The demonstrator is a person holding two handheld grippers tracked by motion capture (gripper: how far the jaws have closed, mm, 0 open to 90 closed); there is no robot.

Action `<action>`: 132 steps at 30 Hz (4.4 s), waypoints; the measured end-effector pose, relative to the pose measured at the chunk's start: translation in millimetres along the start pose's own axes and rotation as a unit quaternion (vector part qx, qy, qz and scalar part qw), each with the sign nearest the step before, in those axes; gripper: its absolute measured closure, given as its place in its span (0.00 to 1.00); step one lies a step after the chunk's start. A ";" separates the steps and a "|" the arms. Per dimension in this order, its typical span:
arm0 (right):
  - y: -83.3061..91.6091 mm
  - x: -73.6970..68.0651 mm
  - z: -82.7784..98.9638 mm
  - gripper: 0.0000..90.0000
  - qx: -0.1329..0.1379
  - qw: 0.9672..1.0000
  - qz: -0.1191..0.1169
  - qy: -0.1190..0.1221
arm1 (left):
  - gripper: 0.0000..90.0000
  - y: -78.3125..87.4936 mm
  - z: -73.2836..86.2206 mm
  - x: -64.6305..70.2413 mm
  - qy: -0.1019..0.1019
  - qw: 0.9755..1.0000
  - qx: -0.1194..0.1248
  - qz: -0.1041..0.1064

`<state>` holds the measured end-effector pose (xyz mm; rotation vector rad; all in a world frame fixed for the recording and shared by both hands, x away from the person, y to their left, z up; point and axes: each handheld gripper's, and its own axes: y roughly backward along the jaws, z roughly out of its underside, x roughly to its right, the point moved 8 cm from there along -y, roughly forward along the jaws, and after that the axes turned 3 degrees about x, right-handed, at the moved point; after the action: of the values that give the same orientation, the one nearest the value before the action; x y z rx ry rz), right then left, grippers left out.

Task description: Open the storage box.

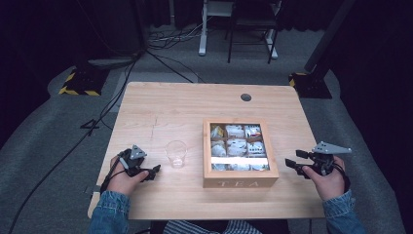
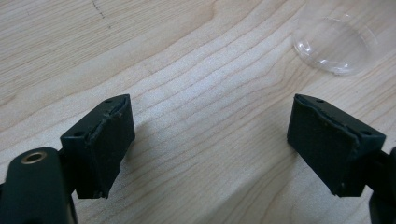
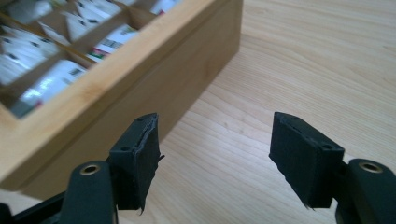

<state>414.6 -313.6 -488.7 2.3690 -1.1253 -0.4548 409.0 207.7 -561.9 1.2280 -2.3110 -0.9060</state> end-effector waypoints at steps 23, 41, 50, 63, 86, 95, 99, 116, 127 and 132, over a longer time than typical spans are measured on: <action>9.1 -64.3 -10.4 0.32 -0.029 0.993 -0.106 0.039 | 0.17 0.0 -0.1 -0.2 0.000 1.000 0.001 0.000; -13.1 -80.9 6.9 0.28 -0.070 0.990 -0.111 0.050 | 0.17 0.0 0.0 -0.1 0.000 1.000 0.000 0.000; -16.3 -82.3 11.1 0.30 -0.081 0.990 -0.089 0.072 | 0.17 -0.1 -0.1 -0.2 0.000 1.000 0.001 0.000; -10.8 -84.1 6.9 0.38 -0.080 0.988 -0.073 0.107 | 0.17 0.0 0.0 0.0 0.000 1.000 0.000 0.000; 4.8 -83.7 -15.1 0.49 -0.031 0.993 -0.031 0.106 | 0.17 0.0 0.0 -0.1 0.000 1.000 0.000 0.000; 13.2 -81.2 -35.6 0.47 0.014 0.992 -0.019 0.122 | 0.21 0.8 -0.1 -0.8 0.007 1.000 0.006 -0.004; 15.5 -80.4 -43.4 0.47 0.022 0.992 -0.019 0.123 | 0.26 4.6 -0.1 -1.0 0.008 1.000 -0.005 -0.006; 18.9 -74.7 -94.2 0.47 0.081 0.988 0.002 0.130 | 0.30 31.6 -19.2 3.0 0.014 1.000 0.017 -0.006; 15.4 -68.9 -109.8 0.48 0.098 0.987 0.008 0.124 | 0.30 42.6 -35.6 18.5 0.008 0.999 0.038 0.023; 15.7 -66.6 -116.6 0.50 0.108 0.987 0.014 0.122 | 0.31 49.6 -44.7 24.9 0.018 0.999 0.038 0.023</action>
<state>420.4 -237.7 -377.0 2.5059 -1.1399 -0.0302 391.9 191.1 -494.8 1.2060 -2.3547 -0.7823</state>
